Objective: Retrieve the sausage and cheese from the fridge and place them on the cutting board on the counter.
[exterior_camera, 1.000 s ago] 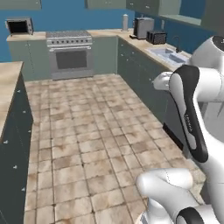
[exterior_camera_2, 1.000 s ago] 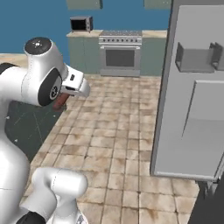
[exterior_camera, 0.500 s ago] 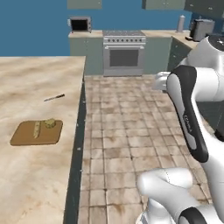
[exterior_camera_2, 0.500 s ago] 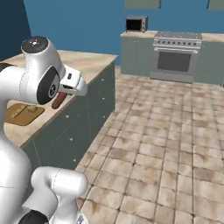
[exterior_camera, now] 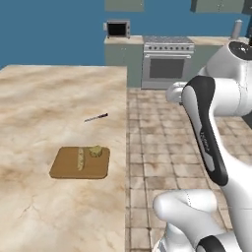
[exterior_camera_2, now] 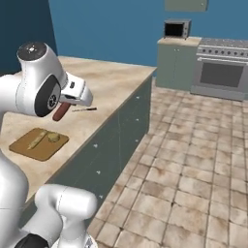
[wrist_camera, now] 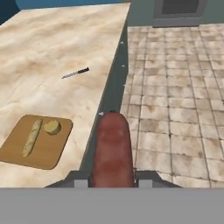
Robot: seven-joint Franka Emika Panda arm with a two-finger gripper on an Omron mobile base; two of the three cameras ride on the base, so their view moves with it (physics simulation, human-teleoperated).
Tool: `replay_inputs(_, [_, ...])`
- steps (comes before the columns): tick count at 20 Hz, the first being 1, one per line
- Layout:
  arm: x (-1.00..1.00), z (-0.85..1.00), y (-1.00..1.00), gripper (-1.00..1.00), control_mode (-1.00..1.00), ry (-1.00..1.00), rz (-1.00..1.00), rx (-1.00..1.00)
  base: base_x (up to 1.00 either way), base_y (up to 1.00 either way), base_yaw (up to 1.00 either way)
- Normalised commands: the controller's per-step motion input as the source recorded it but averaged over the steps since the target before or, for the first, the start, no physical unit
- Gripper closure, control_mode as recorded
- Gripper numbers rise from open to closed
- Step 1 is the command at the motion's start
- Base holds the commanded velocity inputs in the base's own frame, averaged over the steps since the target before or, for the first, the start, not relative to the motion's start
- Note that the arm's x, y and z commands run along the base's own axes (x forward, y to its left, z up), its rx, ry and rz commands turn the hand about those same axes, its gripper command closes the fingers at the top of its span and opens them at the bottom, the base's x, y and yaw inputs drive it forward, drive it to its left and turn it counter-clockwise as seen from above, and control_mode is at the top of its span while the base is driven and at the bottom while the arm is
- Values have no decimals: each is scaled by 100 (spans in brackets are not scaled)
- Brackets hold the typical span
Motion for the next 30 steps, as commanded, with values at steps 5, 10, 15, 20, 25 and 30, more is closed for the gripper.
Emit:
replay_inputs(5, [0, 0, 0, 100, 100, 0, 0, 0, 70, 19, 20])
replay_inputs(10, [0, 0, 0, 100, 100, 0, 0, 0, 9, 42, 21])
replay_inputs(15, [0, 0, 0, 100, 100, 0, 0, 0, 20, 18, 20])
replay_inputs(20, [0, 0, 0, 100, 100, 0, 0, 0, 18, 37, 12])
replay_inputs(25, [9, -16, 24, 100, -100, 16, 10, -8, 19, 34, 13])
replay_inputs(30, [26, -21, 72, 100, -100, 47, 25, -24, 0, 0, 0])
